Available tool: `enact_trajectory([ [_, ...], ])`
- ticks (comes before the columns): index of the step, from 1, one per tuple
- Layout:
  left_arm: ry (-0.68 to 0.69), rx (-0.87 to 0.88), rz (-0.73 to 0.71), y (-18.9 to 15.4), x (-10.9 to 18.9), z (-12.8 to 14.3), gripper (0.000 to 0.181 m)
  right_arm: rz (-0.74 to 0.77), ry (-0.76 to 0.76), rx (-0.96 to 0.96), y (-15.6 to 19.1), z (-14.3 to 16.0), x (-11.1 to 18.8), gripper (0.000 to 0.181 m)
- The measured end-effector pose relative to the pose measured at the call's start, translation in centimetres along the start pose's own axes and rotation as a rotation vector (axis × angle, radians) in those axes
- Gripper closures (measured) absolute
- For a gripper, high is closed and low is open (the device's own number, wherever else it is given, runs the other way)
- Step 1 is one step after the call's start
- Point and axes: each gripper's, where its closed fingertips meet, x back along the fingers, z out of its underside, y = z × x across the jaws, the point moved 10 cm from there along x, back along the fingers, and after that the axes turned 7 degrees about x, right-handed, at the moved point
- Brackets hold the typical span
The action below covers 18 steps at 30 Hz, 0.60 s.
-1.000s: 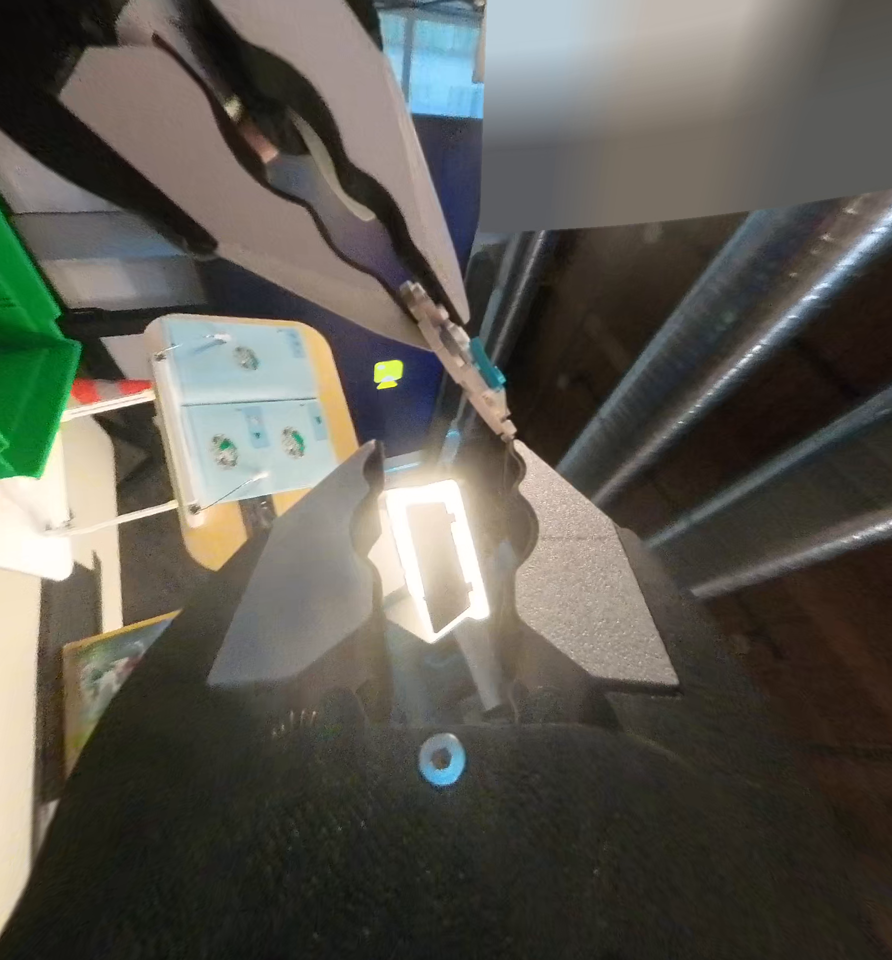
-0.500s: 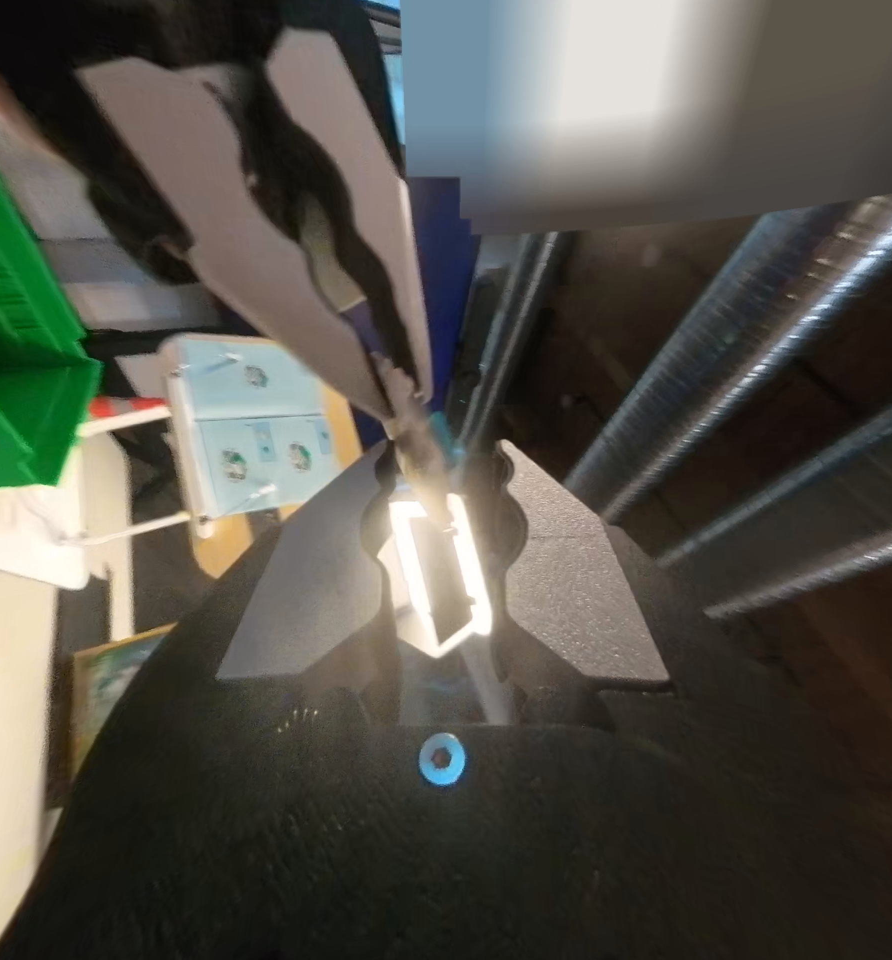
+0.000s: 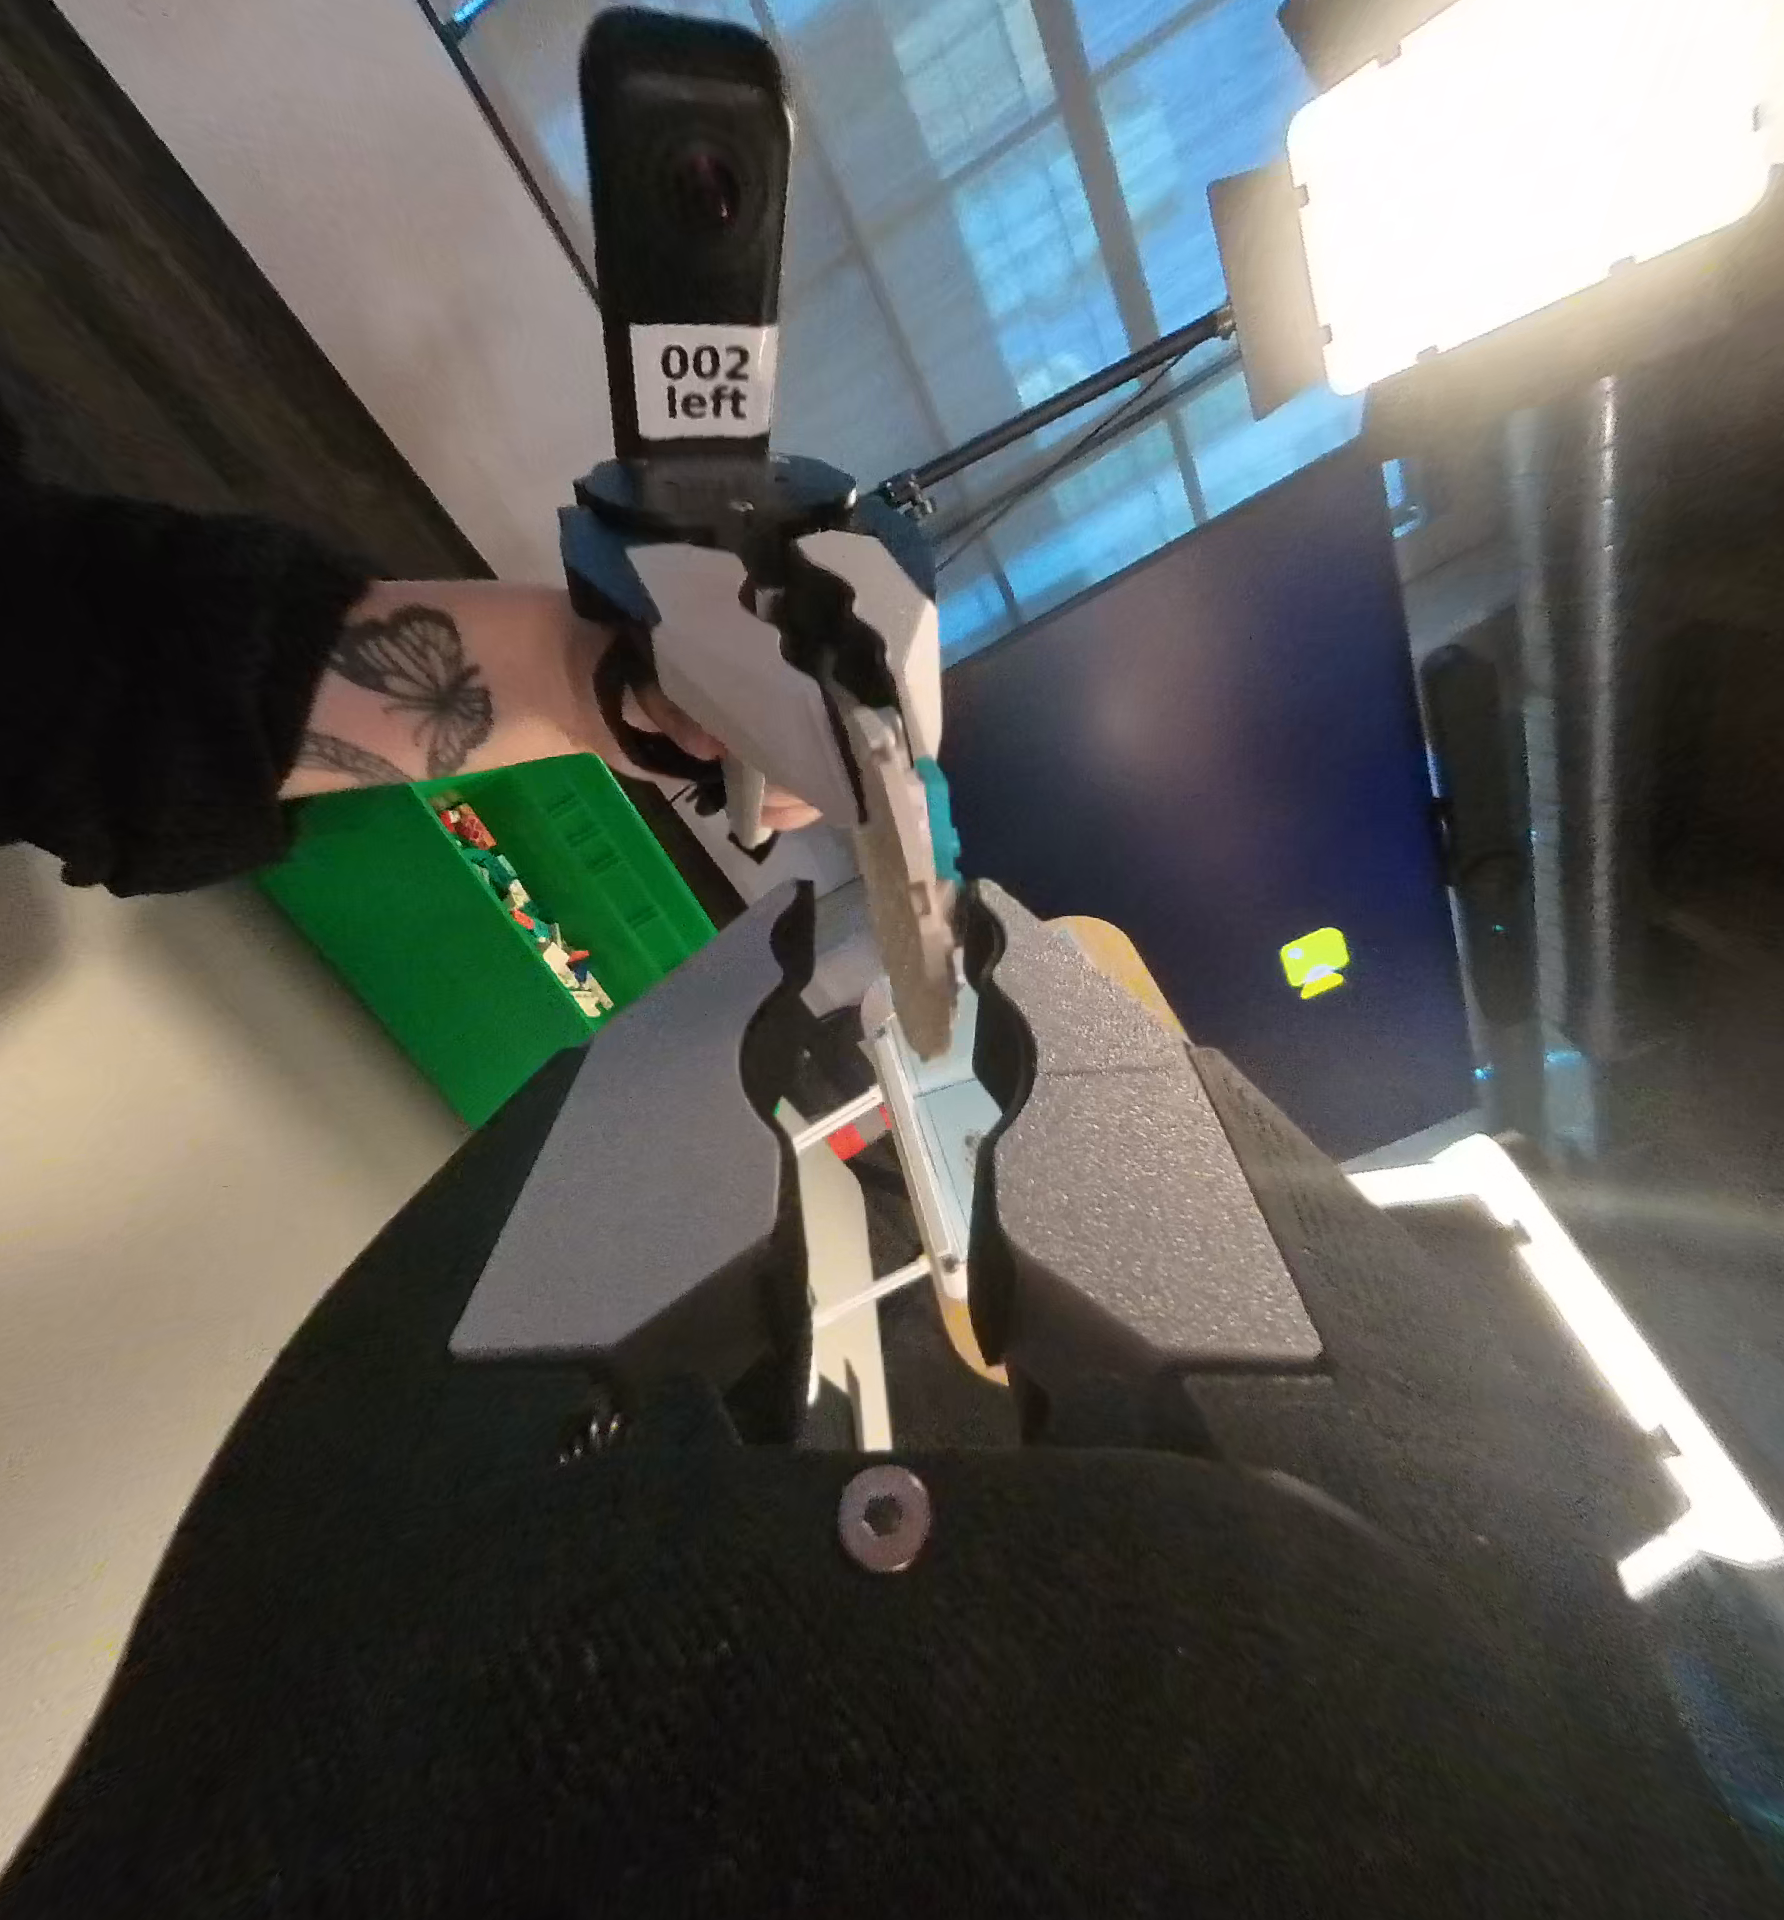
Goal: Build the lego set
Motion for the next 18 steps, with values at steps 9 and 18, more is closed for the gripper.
enact_trajectory([
  [9,0.069,0.077,-0.083,0.2,-1.2,-0.1,0.132,-0.033,0.015,-0.043,-0.5,0.7,0.9,0.173],
  [18,0.032,-0.089,-0.009,-1.4,-2.2,-0.3,0.166,-0.179,0.02,-0.155,0.0,1.2,0.8,0.174],
])
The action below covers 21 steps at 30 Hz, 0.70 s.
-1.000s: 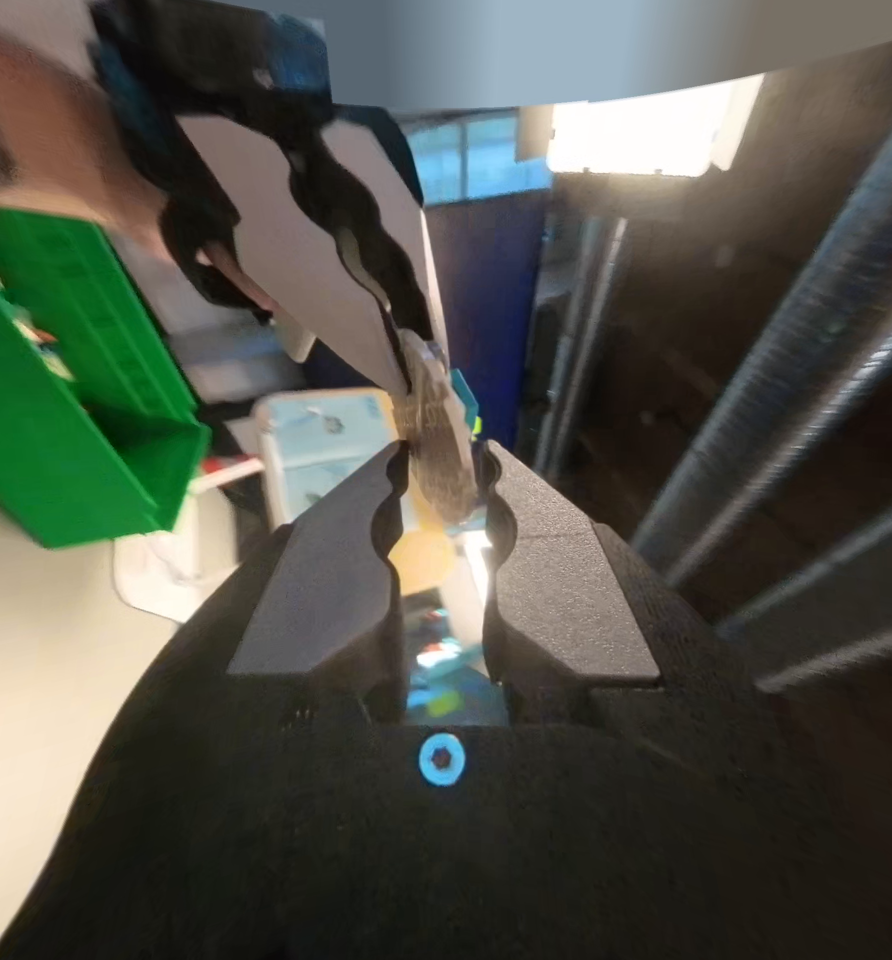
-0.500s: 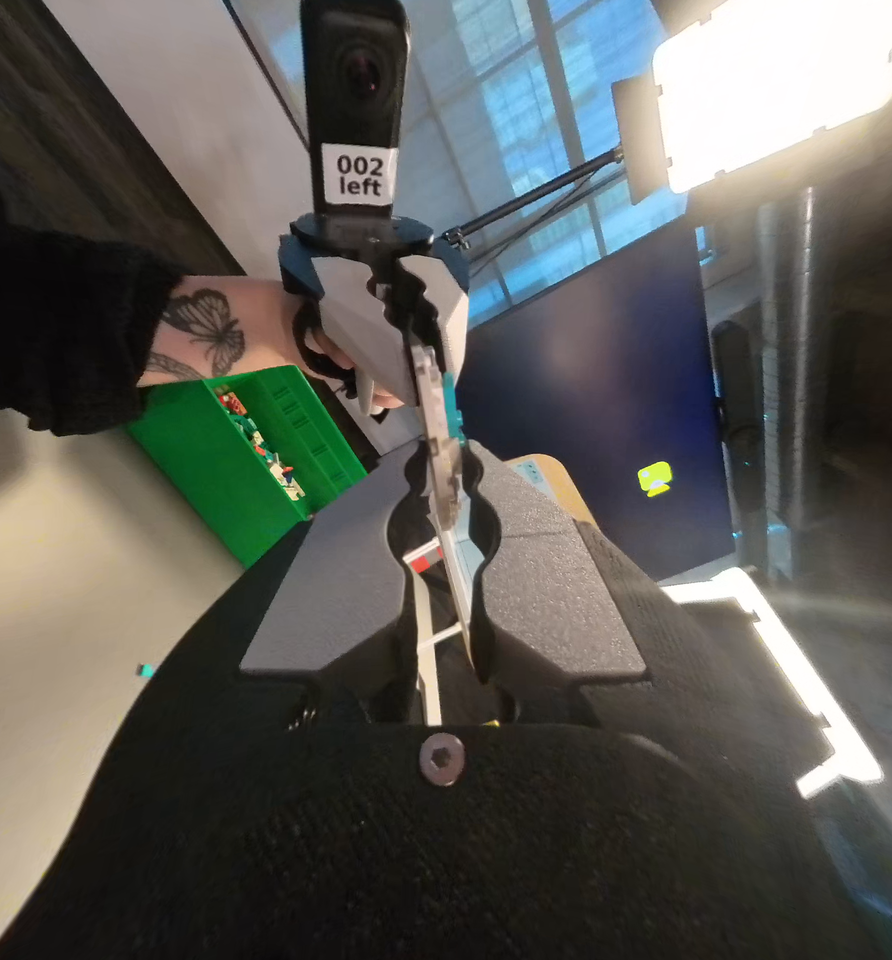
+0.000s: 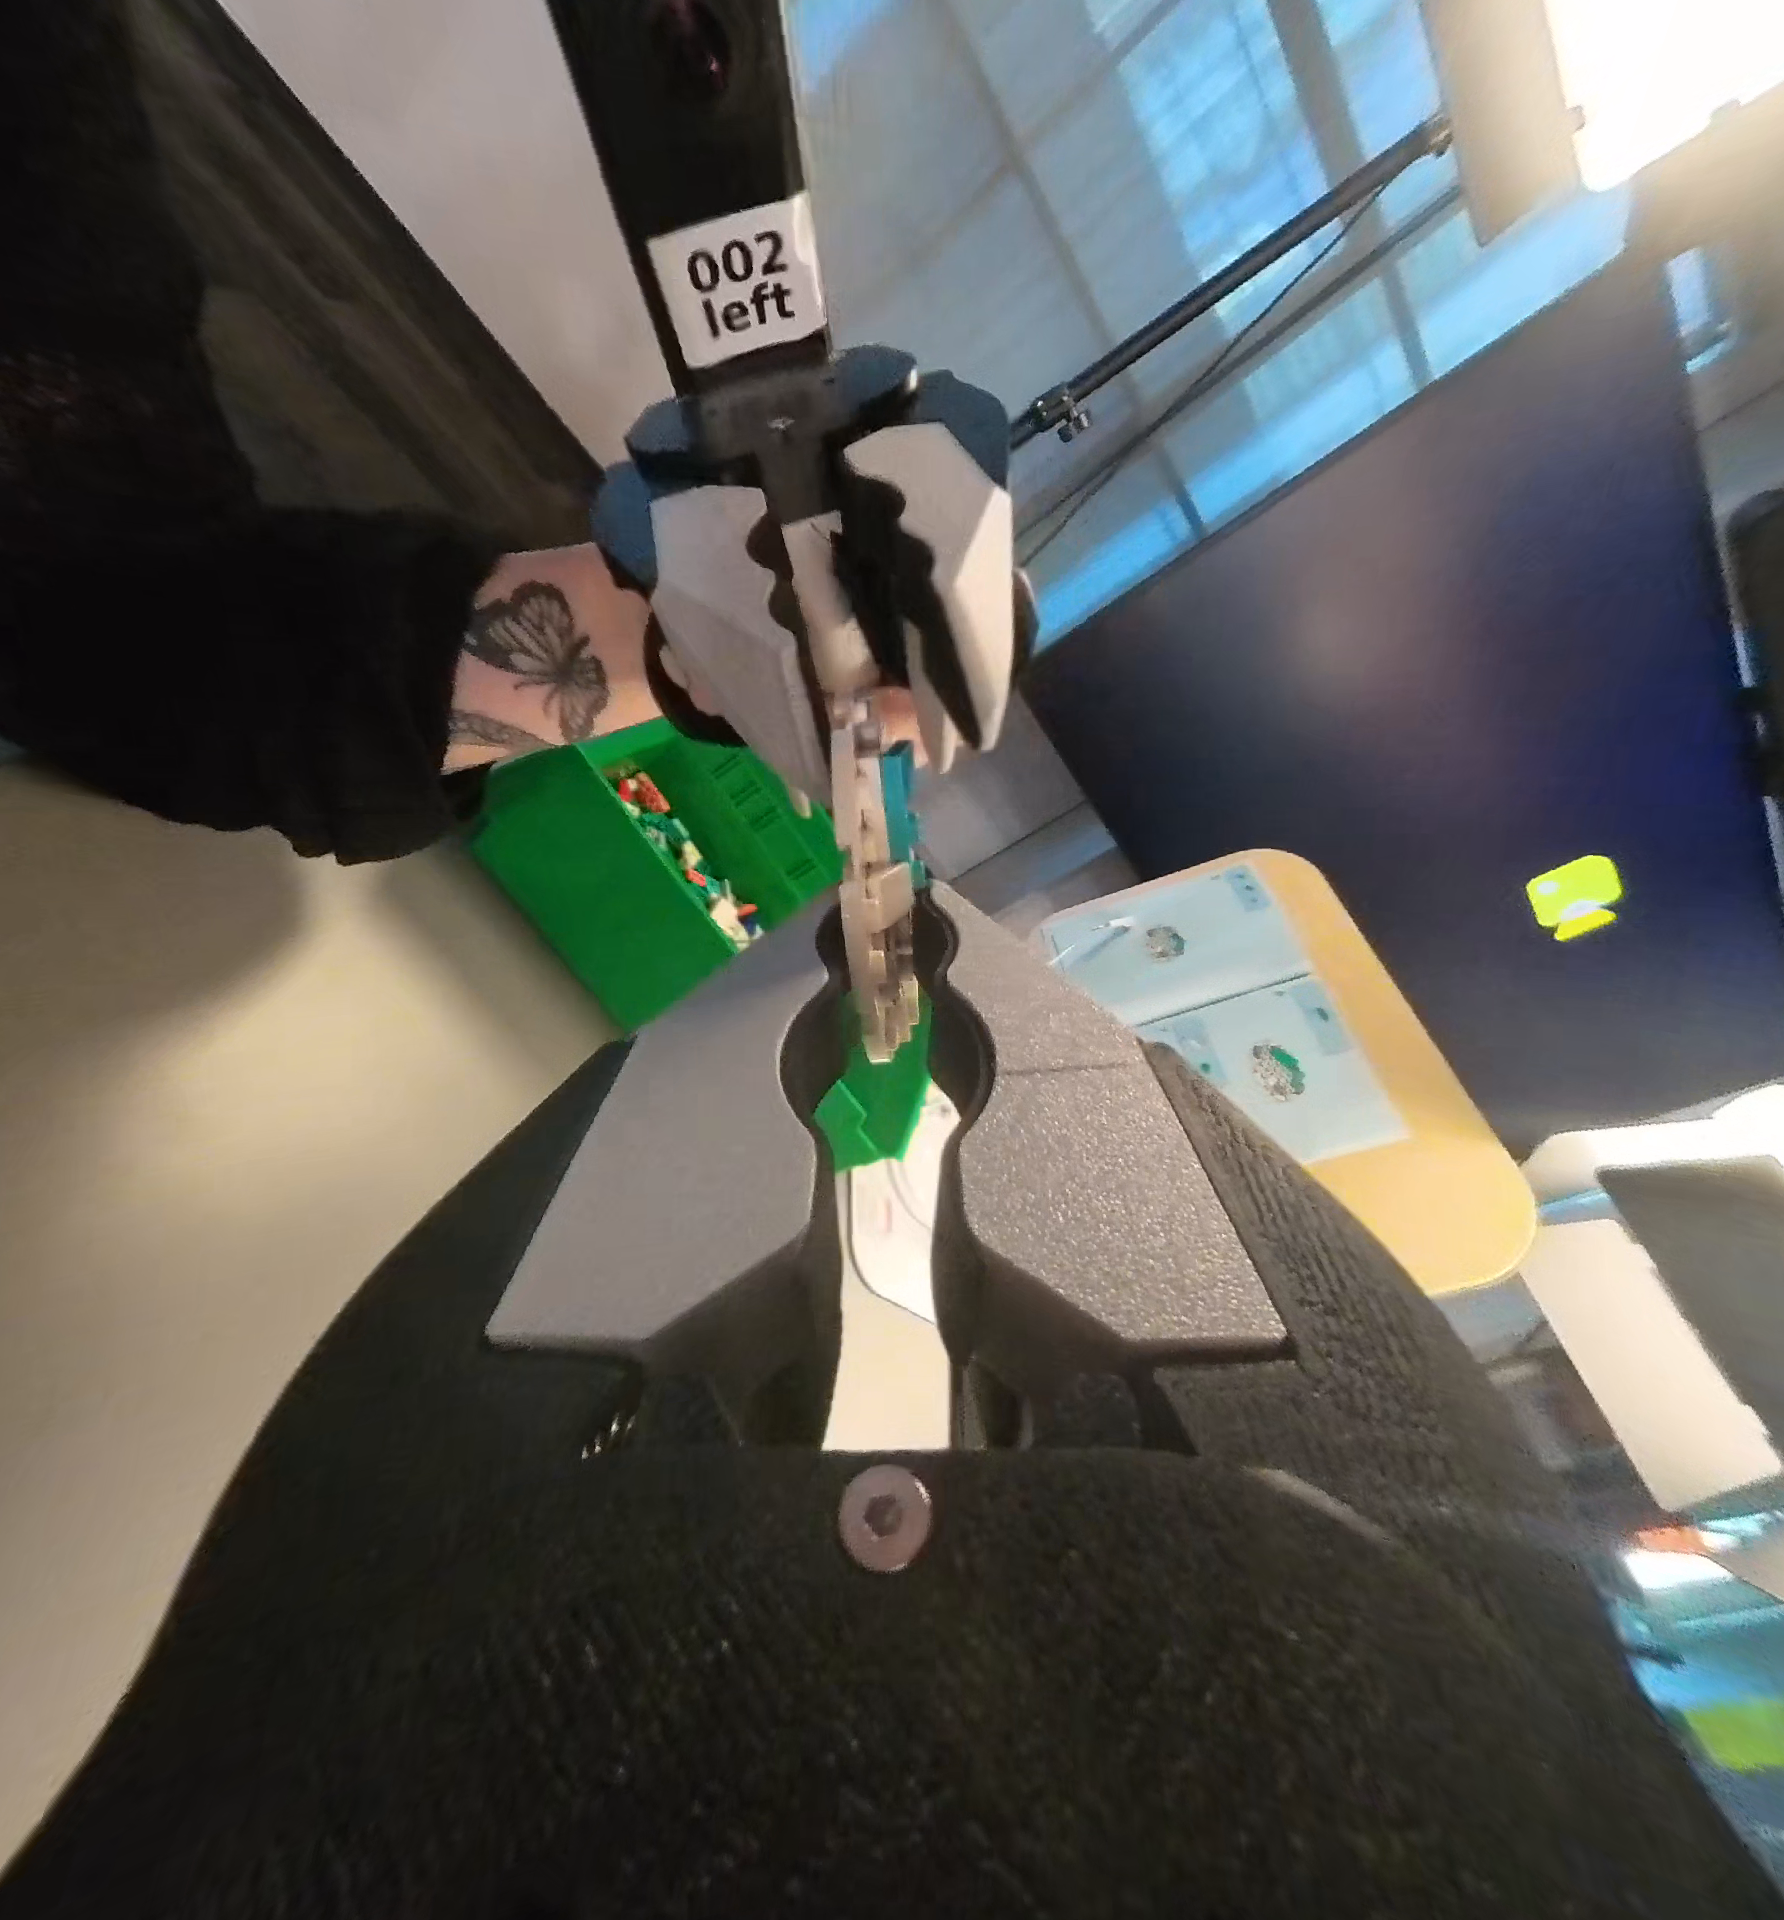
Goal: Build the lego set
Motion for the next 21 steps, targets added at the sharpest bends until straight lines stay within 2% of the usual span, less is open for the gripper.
enact_trajectory([
  [2,-0.001,-0.001,0.015,-0.1,-0.12,0.07,0.172,-0.005,-0.01,-0.013,-0.05,0.08,0.04,0.174],
  [10,-0.002,0.025,-0.01,0.08,-0.47,0.2,0.167,-0.003,-0.012,-0.031,-0.18,0.29,0.37,0.174],
  [16,0.037,0.088,0.023,0.2,-0.58,0.04,0.172,-0.005,-0.01,-0.035,-0.19,0.42,0.36,0.173],
  [21,0.036,0.102,0.0,0.31,-0.64,-0.13,0.164,-0.011,-0.029,-0.041,-0.2,0.38,0.51,0.174],
])
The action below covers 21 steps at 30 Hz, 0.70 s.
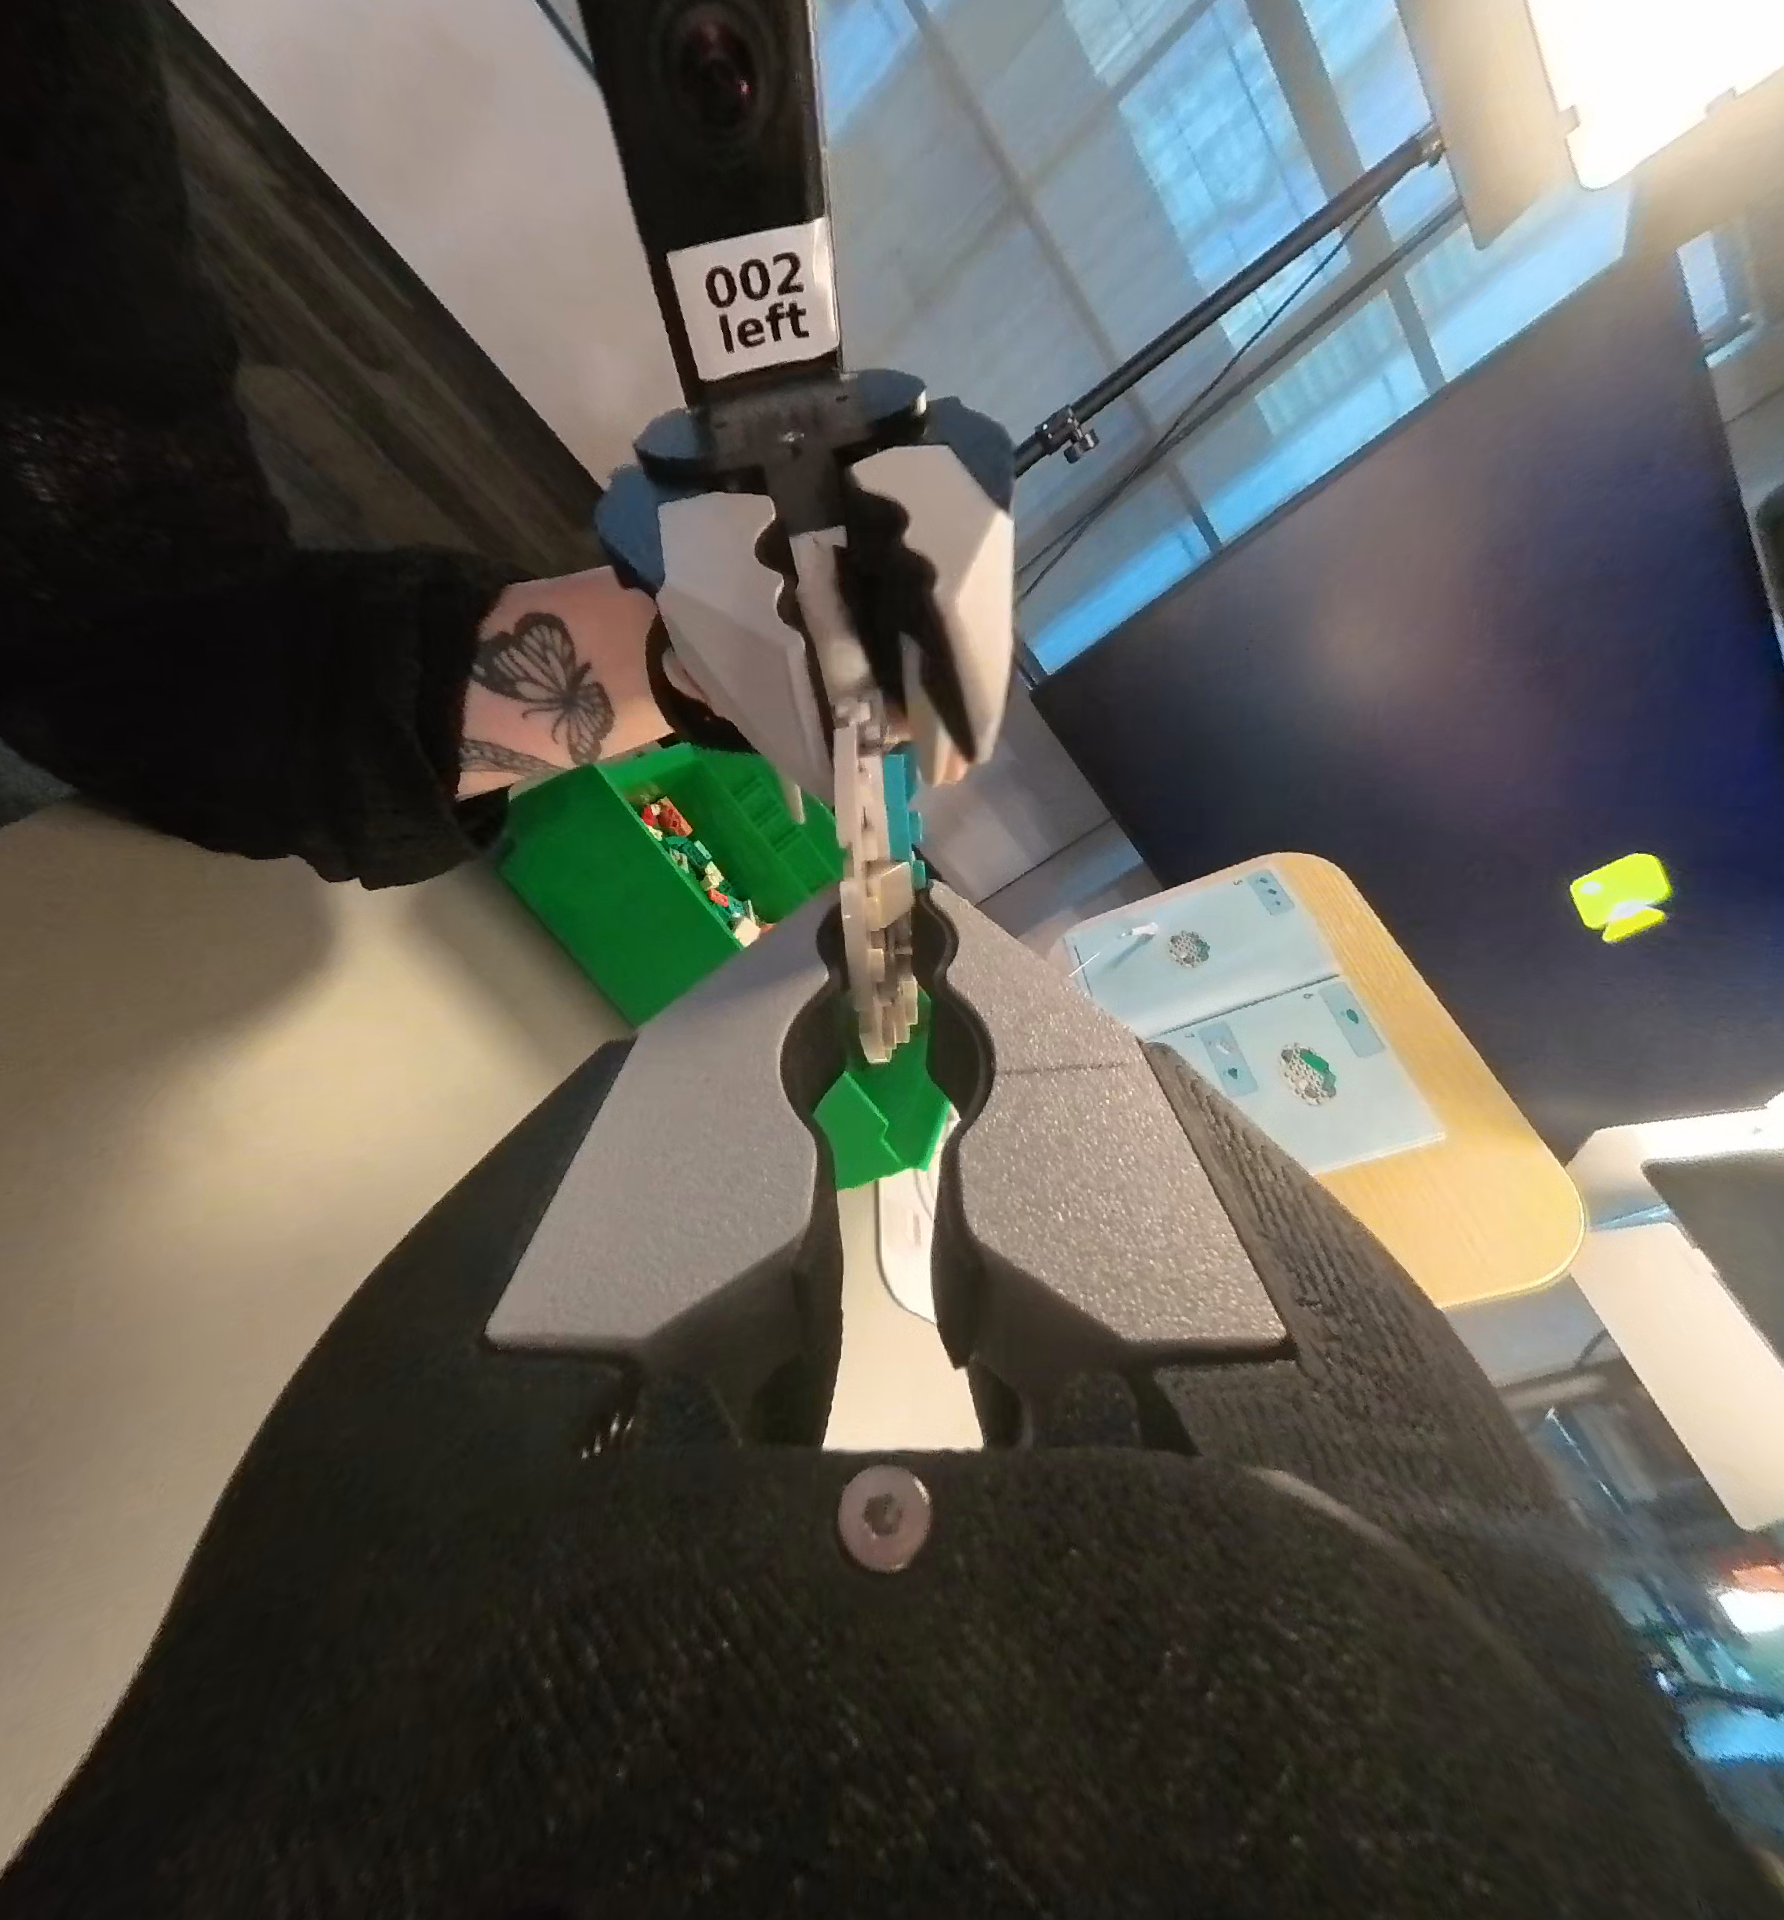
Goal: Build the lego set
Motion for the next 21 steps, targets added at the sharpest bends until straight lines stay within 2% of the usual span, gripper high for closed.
enact_trajectory([
  [2,0.005,-0.007,0.019,-0.1,0.0,0.0,0.172,-0.001,-0.001,-0.002,0.0,0.1,-0.1,0.174],
  [6,0.051,0.031,0.033,0.0,0.0,0.2,0.172,-0.01,0.008,-0.009,0.0,0.5,-0.2,0.174],
  [9,0.032,0.075,0.048,0.3,0.2,0.3,0.173,-0.003,0.0,-0.01,-0.1,0.5,-0.4,0.174],
  [21,0.047,0.016,0.047,0.3,0.2,0.8,0.174,-0.004,0.015,-0.028,-0.2,1.1,-0.7,0.174],
])
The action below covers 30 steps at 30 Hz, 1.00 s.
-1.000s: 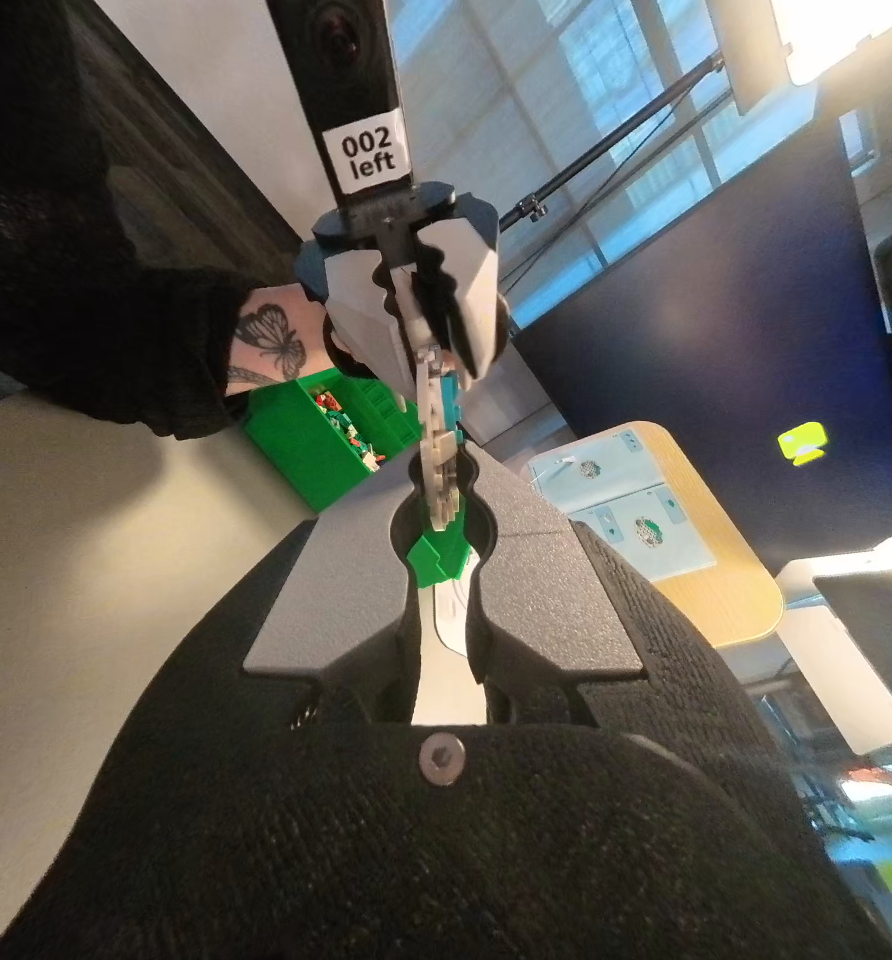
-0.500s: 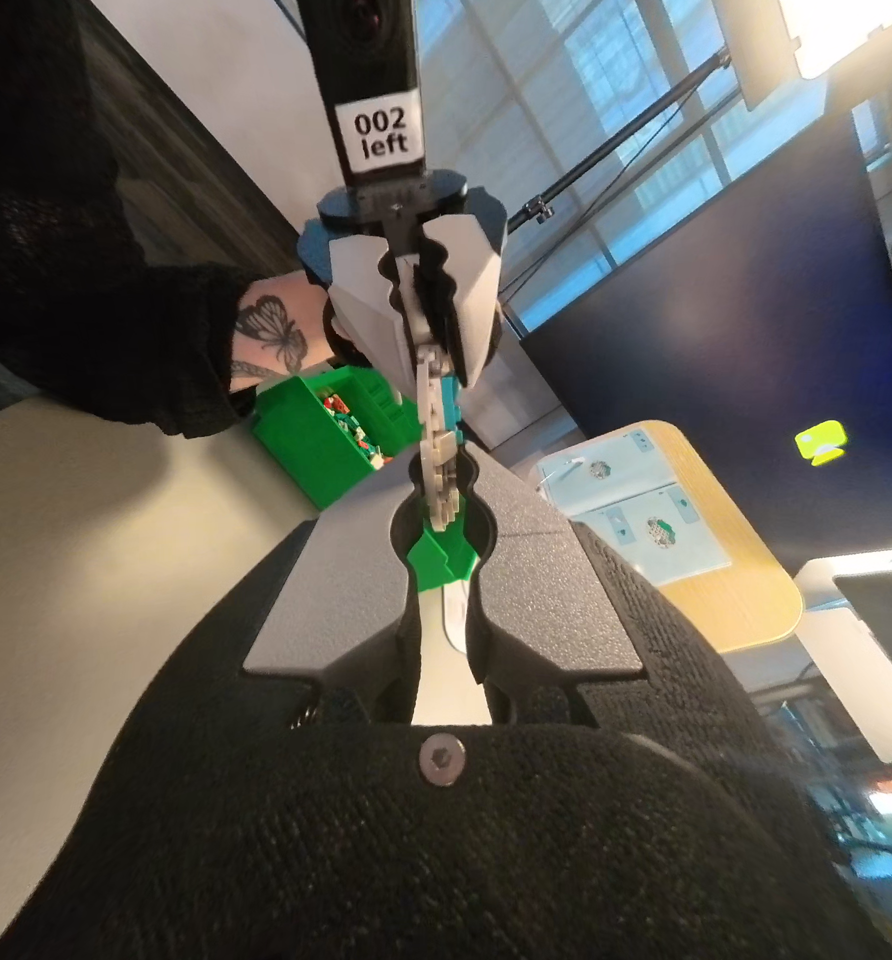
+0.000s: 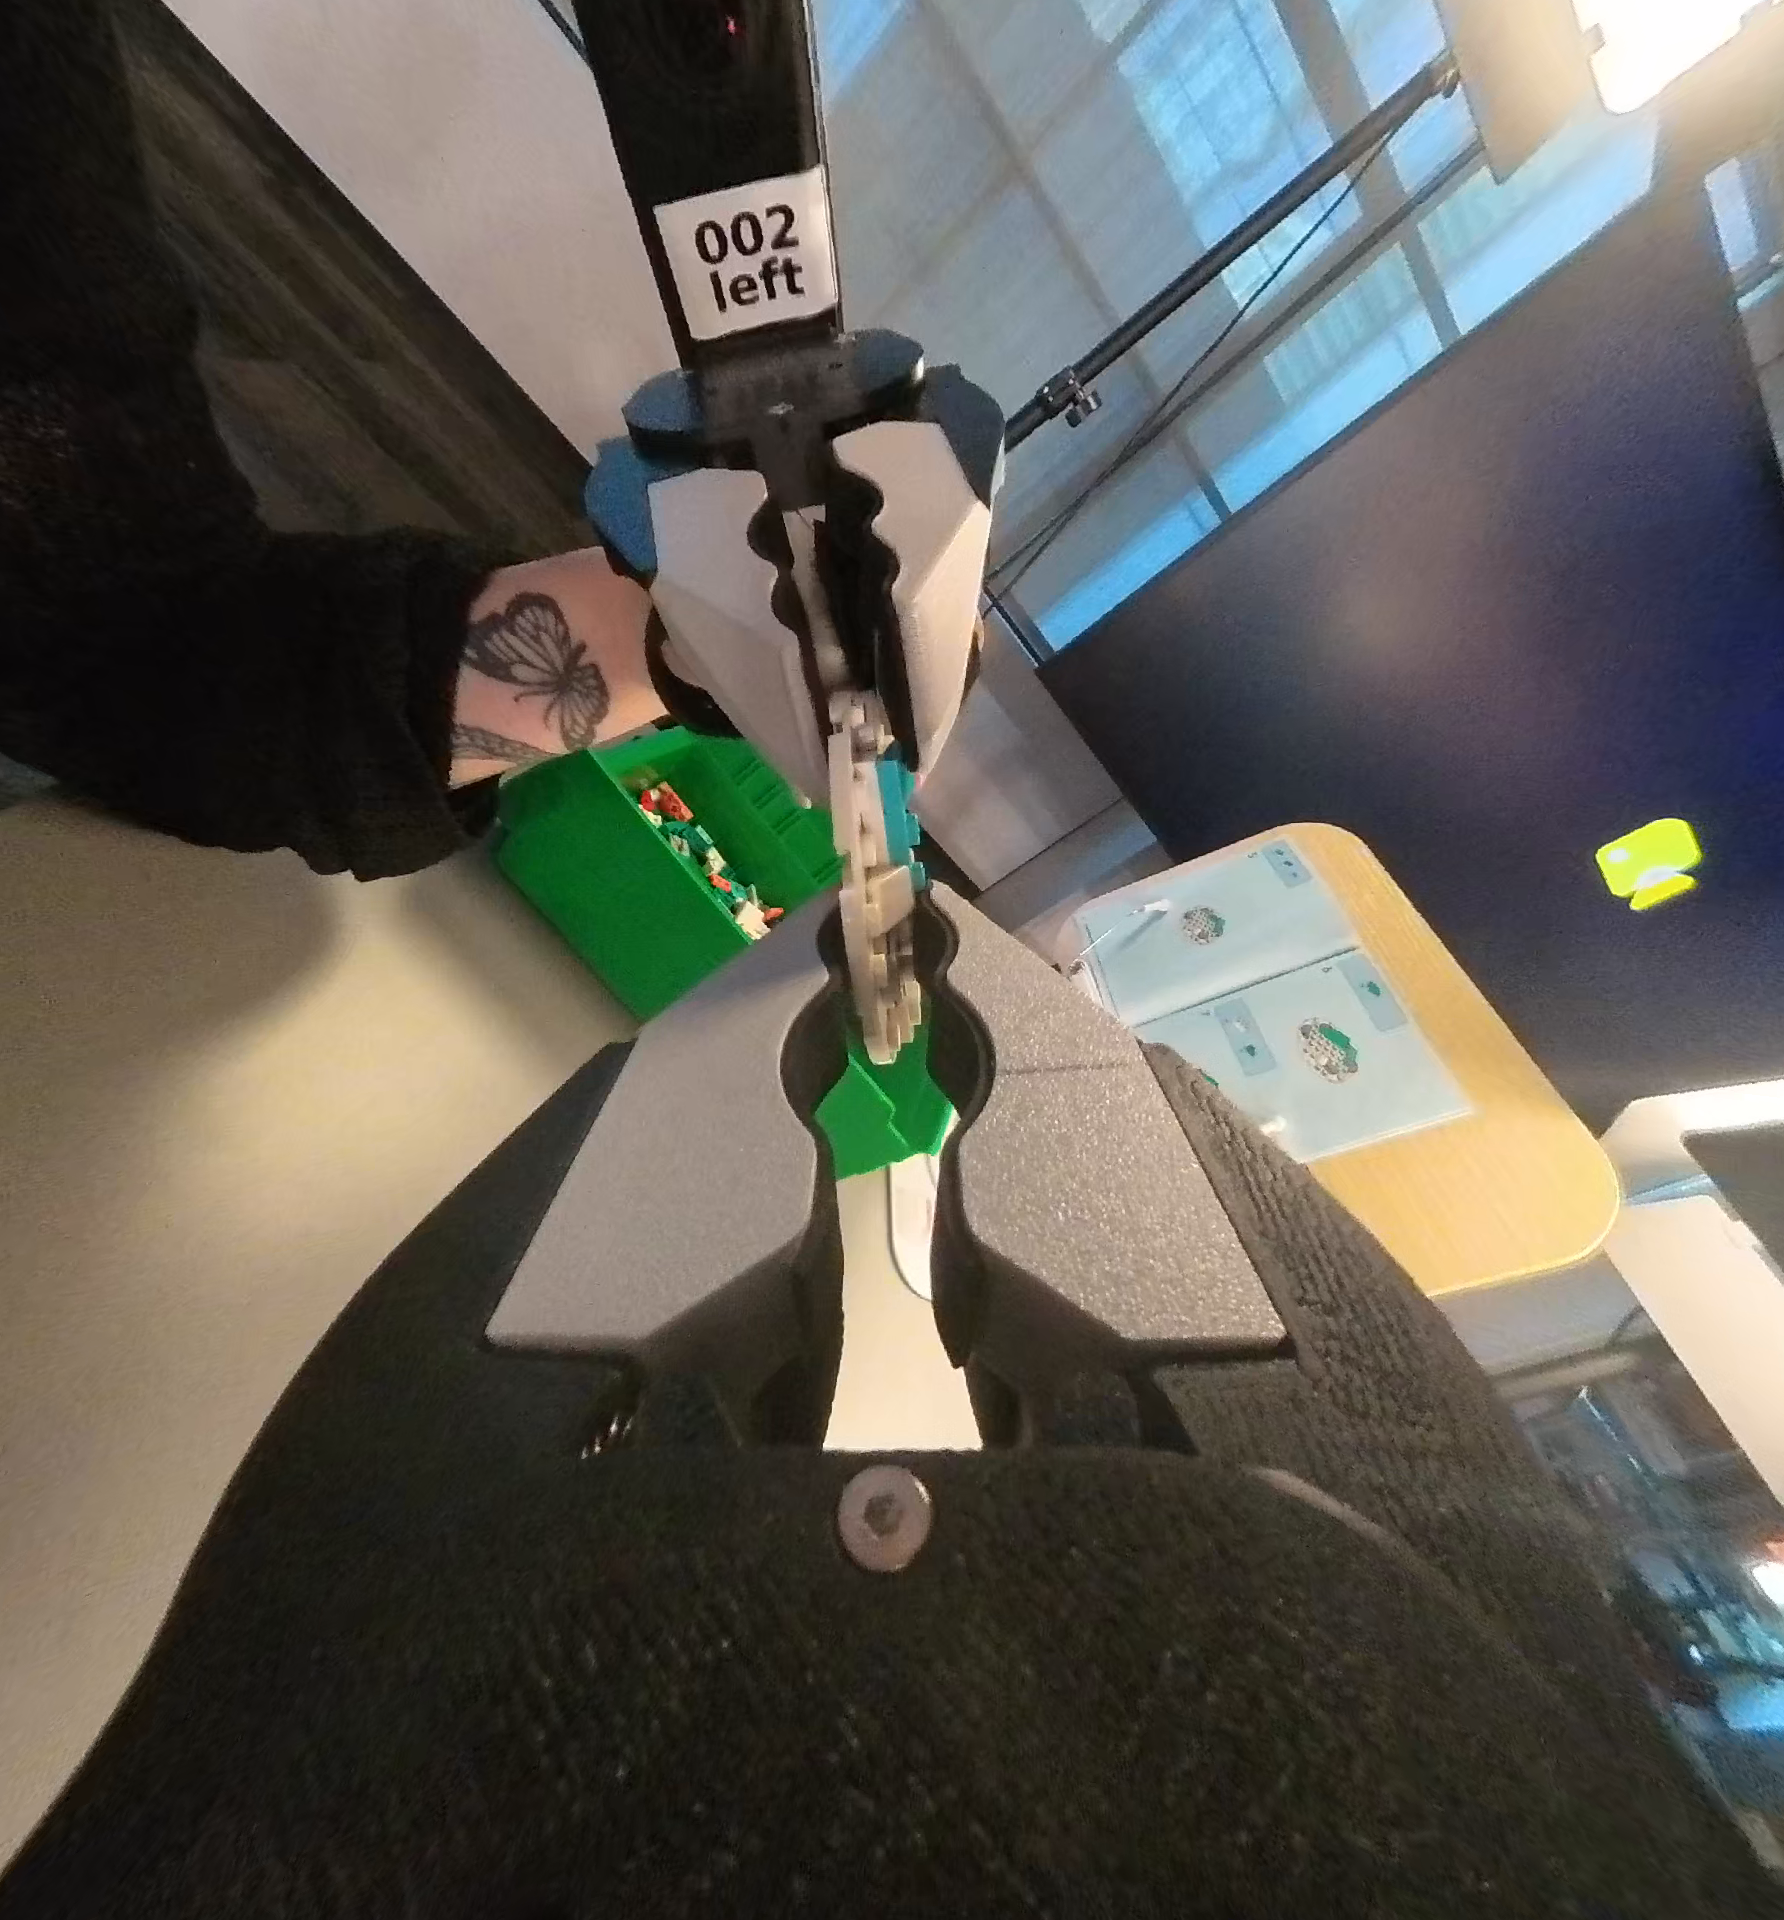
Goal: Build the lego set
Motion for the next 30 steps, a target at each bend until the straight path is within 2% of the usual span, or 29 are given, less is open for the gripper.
enact_trajectory([
  [3,-0.004,0.003,-0.016,0.1,0.0,0.2,0.174,0.006,0.01,-0.005,0.0,0.1,-0.1,0.174],
  [6,-0.063,0.037,-0.09,0.4,-0.3,0.2,0.172,0.04,-0.028,-0.032,-0.3,0.1,0.2,0.174],
  [8,-0.063,0.099,-0.126,0.8,-0.5,0.5,0.152,0.064,-0.066,-0.069,-0.7,0.4,0.4,0.173],
  [9,-0.037,0.147,-0.106,1.1,-0.6,0.7,0.132,0.066,-0.112,-0.097,-1.0,0.6,0.5,0.173],
  [10,-0.024,0.192,-0.099,1.3,-0.6,0.9,0.132,0.065,-0.171,-0.124,-1.1,0.6,0.8,0.173],
  [11,-0.032,0.211,-0.097,1.4,-0.5,1.0,0.136,0.061,-0.221,-0.146,-1.3,0.7,1.1,0.174],
  [13,-0.115,0.182,-0.1,1.4,-0.1,0.8,0.161,0.068,-0.267,-0.167,-1.6,0.9,1.6,0.173],
  [15,-0.187,0.183,-0.098,1.4,0.3,0.4,0.176,0.072,-0.279,-0.173,-1.7,1.1,1.9,0.173],
  [21,-0.188,0.246,-0.06,1.4,-0.2,0.4,0.162,0.065,-0.309,-0.162,-1.6,0.8,2.0,0.173],
  [23,-0.204,0.238,-0.054,1.3,-0.4,0.2,0.172,0.059,-0.297,-0.151,-1.5,0.7,1.8,0.173],
  [28,-0.164,0.076,-0.099,1.1,0.0,0.2,0.177,0.121,-0.246,-0.111,-1.2,0.4,1.7,0.17],
  [30,-0.117,-0.04,-0.142,0.9,0.5,0.3,0.178,0.119,-0.272,-0.146,-1.3,0.2,2.3,0.151],
])
